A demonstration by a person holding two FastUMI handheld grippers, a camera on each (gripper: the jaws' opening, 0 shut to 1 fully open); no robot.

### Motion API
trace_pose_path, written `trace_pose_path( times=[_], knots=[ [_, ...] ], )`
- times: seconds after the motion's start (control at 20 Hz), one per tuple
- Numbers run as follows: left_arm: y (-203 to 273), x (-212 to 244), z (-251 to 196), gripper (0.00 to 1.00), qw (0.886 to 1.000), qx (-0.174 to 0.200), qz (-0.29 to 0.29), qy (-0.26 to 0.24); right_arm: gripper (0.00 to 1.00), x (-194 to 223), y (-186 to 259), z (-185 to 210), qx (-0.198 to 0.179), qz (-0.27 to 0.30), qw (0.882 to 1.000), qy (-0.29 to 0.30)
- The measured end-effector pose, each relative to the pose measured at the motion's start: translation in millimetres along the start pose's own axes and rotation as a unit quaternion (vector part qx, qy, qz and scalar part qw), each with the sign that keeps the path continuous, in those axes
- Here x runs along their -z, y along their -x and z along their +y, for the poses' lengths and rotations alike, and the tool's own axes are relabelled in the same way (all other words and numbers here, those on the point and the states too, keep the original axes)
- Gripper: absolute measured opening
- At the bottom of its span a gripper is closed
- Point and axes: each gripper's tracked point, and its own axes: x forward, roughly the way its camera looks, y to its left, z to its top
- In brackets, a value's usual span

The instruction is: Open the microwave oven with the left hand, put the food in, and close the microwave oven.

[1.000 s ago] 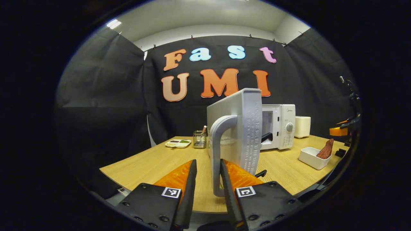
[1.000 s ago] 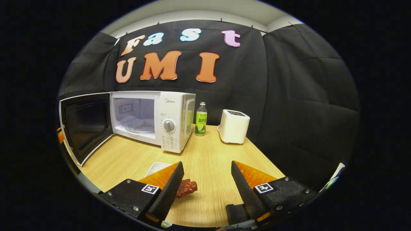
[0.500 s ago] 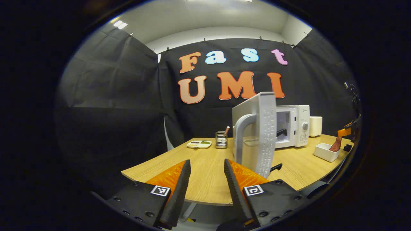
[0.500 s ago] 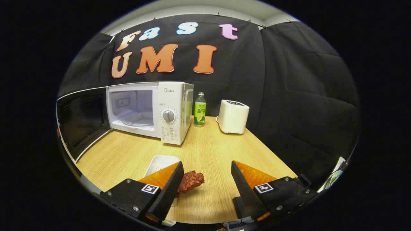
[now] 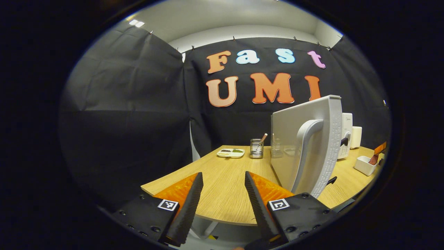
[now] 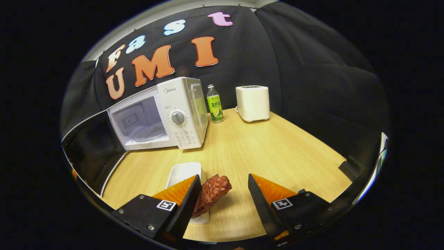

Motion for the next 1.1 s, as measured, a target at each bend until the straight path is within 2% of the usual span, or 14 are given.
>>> trace_pose_path(
  times=[0.05, 0.1, 0.2, 0.25, 0.3, 0.4, 0.45, 0.55, 0.7, 0.75, 0.95, 1.1],
  knots=[
    [-2, 0, -2, 0.80, 1.000, 0.000, -0.001, -0.002, 0.78, 3, -1, 6, -0.015, 0.008, 1.000, -0.024],
    [-5, -1, -4, 0.78, 1.000, -0.001, -0.001, -0.003, 0.76, 6, 0, 10, -0.028, 0.013, 0.998, -0.046],
    [-8, -2, -9, 0.77, 1.000, 0.001, -0.001, -0.005, 0.69, 9, -4, 6, -0.032, 0.016, 0.996, -0.077],
    [-9, -1, -12, 0.80, 1.000, 0.003, -0.001, -0.006, 0.65, 6, -4, 5, -0.038, 0.008, 0.994, -0.100],
    [-11, -1, -15, 0.77, 1.000, 0.004, 0.000, -0.007, 0.62, 0, -5, 3, -0.043, 0.000, 0.991, -0.127],
    [-13, -1, -17, 0.80, 1.000, 0.004, 0.003, -0.012, 0.46, -4, -2, 3, -0.056, -0.007, 0.985, -0.166],
    [-15, -1, -18, 0.77, 1.000, 0.004, 0.004, -0.013, 0.45, -5, -2, 5, -0.062, -0.006, 0.982, -0.178],
    [-16, -4, -21, 0.80, 1.000, 0.005, 0.000, -0.012, 0.36, 2, 0, 9, -0.072, 0.002, 0.979, -0.189],
    [-19, -6, -26, 0.80, 1.000, 0.008, -0.002, -0.011, 0.31, 2, -1, 7, -0.068, -0.002, 0.977, -0.201],
    [-20, -7, -28, 0.77, 1.000, 0.010, -0.002, -0.012, 0.29, 1, -2, 7, -0.068, -0.001, 0.975, -0.211],
    [-22, -11, -29, 0.80, 1.000, 0.010, -0.004, -0.017, 0.18, -5, 0, 18, -0.082, -0.008, 0.969, -0.231],
    [-23, -14, -29, 0.77, 1.000, 0.009, -0.008, -0.018, 0.14, -12, 2, 27, -0.083, -0.022, 0.976, -0.199]
  ],
)
